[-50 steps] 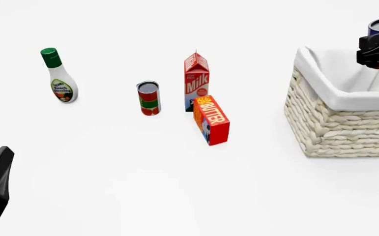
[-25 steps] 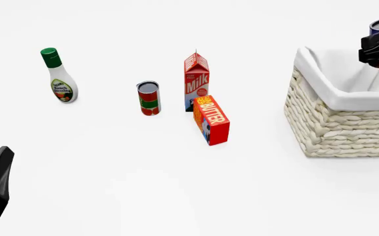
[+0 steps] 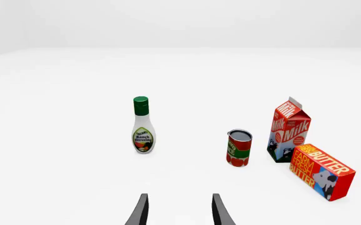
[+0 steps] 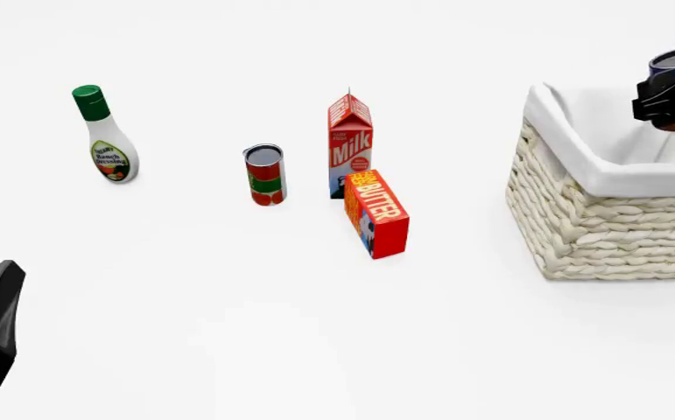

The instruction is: Pick the alphabet soup and place it in the basket.

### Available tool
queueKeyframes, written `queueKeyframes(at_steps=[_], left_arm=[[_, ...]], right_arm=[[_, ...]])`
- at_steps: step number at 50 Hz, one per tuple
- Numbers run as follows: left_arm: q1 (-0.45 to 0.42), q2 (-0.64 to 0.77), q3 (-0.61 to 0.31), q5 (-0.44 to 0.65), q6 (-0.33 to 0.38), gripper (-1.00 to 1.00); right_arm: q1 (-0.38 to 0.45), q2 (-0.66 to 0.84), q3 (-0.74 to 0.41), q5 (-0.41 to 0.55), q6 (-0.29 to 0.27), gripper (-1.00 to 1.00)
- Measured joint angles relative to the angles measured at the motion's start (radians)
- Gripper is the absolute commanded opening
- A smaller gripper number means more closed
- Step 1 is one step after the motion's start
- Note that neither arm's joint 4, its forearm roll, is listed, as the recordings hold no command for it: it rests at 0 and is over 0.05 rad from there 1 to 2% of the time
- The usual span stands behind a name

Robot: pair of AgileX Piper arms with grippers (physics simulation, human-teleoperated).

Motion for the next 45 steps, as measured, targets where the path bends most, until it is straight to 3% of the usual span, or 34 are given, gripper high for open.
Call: queueKeyframes(at_steps=[45], left_arm=[[0.000,0.000,0.000,0.000,0.000,1.00]], right_arm=[[-0.007,0.129,-0.043,0.015,-0.024,-1.00]])
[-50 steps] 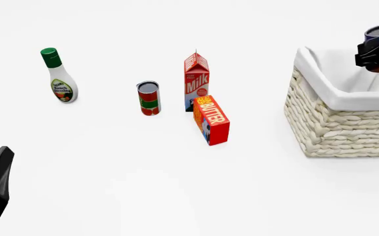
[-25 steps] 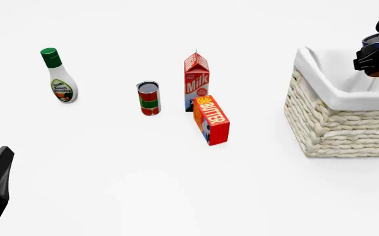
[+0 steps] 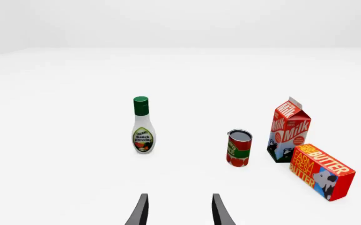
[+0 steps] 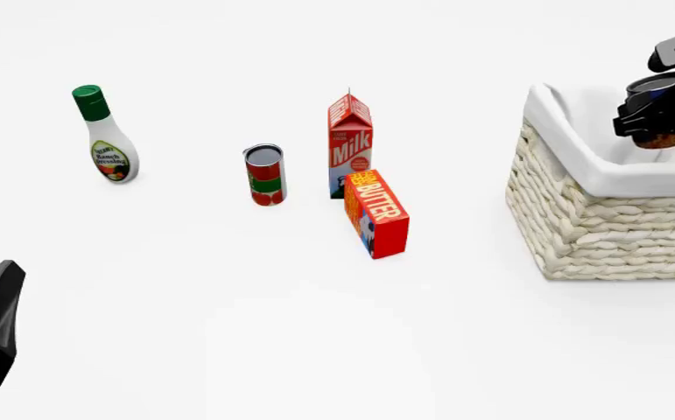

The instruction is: Pick the alphabet soup and place it in the basket.

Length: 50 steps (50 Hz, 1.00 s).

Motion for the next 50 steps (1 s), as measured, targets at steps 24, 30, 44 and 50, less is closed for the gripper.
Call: queueKeyframes(at_steps=[24,30,44,50], left_arm=[[0.000,0.000,0.000,0.000,0.000,1.00],[0.000,0.000,0.000,0.000,0.000,1.00],[0.000,0.000,0.000,0.000,0.000,1.00],[0.000,0.000,0.000,0.000,0.000,1.00]], right_arm=[[-0.003,0.002,0.026,0.002,-0.004,-1.00],[-0.003,0.006,0.030,-0.001,-0.003,-1.00],[0.001,0.020,0.030,-0.007,-0.001,-1.00],[0.003,0.023,0.032,-0.010,0.000,-1.00]])
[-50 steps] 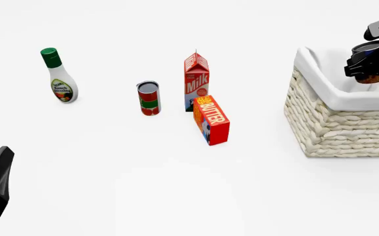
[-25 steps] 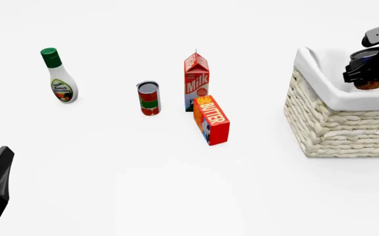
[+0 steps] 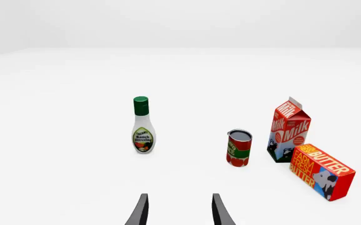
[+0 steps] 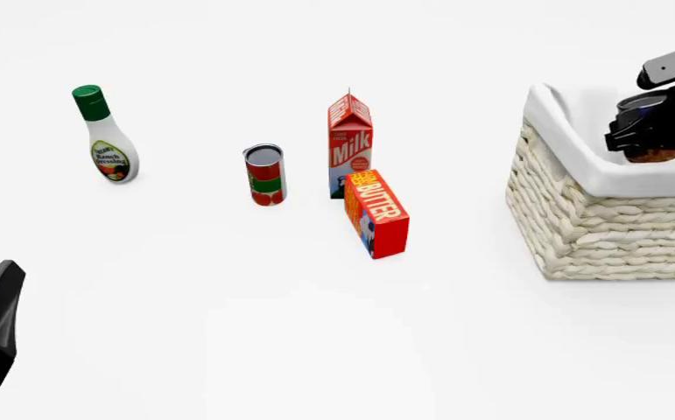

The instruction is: Pick the alphabet soup and place it in the basket.

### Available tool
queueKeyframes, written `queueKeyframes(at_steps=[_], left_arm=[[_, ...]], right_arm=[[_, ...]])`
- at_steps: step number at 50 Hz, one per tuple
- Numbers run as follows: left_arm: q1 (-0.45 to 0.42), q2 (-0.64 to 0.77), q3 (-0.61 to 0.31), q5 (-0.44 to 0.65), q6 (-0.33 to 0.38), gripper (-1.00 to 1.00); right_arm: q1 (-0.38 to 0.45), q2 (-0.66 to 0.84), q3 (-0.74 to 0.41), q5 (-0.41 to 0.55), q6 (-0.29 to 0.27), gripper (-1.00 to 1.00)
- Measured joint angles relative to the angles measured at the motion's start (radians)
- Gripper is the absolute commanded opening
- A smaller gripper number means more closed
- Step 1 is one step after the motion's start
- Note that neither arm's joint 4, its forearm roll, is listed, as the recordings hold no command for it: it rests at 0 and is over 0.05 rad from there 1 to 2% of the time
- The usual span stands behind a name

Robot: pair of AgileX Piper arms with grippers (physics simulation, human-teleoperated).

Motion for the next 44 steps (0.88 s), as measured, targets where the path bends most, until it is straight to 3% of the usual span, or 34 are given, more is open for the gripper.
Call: queueKeyframes(at_steps=[4,5,44], left_arm=[[0.000,0.000,0.000,0.000,0.000,1.00],[0.000,0.000,0.000,0.000,0.000,1.00],[0.000,0.000,0.000,0.000,0.000,1.00]], right_arm=[[0.000,0.001,0.000,0.000,0.000,-1.00],[0.000,0.000,-0.001,0.001,0.000,1.00],[-0.002,-0.030,-0.020,0.011,0.023,1.00]])
